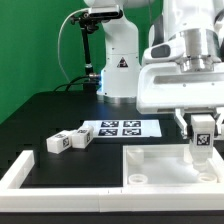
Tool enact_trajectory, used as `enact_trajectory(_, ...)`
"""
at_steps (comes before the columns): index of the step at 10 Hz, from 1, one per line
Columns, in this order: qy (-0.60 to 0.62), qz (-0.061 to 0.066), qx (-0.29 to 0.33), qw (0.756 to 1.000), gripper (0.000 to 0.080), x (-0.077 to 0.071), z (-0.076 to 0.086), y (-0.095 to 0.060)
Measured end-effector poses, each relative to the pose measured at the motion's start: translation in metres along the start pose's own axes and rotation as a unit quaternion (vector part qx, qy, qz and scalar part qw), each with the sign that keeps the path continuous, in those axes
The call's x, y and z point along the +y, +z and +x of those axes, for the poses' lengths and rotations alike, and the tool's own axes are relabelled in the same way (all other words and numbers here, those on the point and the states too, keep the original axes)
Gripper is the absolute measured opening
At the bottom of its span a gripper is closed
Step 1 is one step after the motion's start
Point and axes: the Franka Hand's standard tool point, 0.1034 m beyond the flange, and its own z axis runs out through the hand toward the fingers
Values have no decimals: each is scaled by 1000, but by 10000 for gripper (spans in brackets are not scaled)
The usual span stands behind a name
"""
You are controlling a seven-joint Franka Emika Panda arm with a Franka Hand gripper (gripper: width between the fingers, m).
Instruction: Assemble one leg
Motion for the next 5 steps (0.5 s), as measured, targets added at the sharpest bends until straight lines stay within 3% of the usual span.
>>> enact_trajectory(5, 7, 2, -4, 1000, 284, -9, -5, 7)
